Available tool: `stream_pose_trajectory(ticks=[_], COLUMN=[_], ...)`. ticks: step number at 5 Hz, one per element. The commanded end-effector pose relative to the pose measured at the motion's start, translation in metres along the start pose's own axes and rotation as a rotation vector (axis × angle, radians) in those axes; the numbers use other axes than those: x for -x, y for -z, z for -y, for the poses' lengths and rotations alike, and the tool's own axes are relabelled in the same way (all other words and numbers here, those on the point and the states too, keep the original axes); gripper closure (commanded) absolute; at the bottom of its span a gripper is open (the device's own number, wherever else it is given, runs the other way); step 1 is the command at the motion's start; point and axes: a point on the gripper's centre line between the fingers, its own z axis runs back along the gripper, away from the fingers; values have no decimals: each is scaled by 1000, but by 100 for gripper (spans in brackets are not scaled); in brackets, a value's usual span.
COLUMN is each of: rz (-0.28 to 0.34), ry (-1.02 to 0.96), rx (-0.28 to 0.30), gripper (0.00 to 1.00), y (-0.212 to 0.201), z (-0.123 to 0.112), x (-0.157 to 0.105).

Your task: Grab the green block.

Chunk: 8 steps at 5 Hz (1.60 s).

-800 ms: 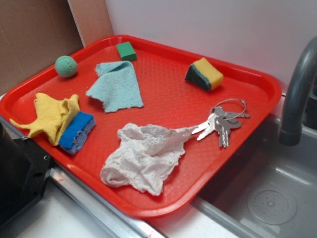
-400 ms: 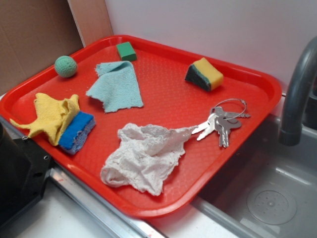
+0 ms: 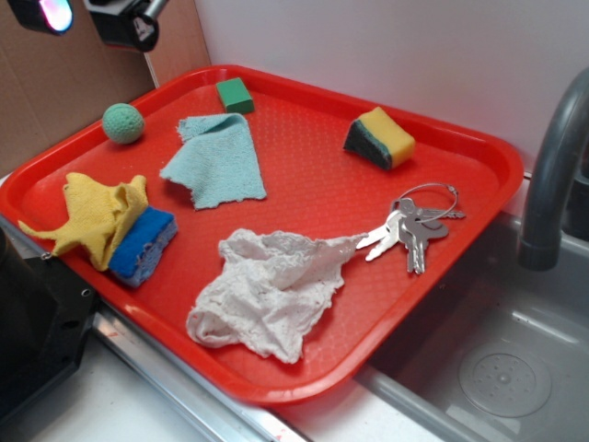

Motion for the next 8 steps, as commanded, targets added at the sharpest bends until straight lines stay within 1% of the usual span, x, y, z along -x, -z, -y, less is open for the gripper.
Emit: stream_pose_trajectory(ticks=[1, 2, 3, 4, 5, 6, 7, 8], rz=[162, 137, 125, 114, 70, 35, 9, -16], ry=[-314, -423, -437, -441, -474, -477, -453, -342], rx=[84, 109, 94, 66, 26, 4, -9, 11], gripper=[0, 0, 0, 0, 0, 0, 18, 100], y=[43, 86, 113, 124, 143, 157, 165, 170], z=[-5, -5, 5, 5, -15, -27, -31, -34], x=[-74, -111, -136, -151, -157, -156, -154, -135])
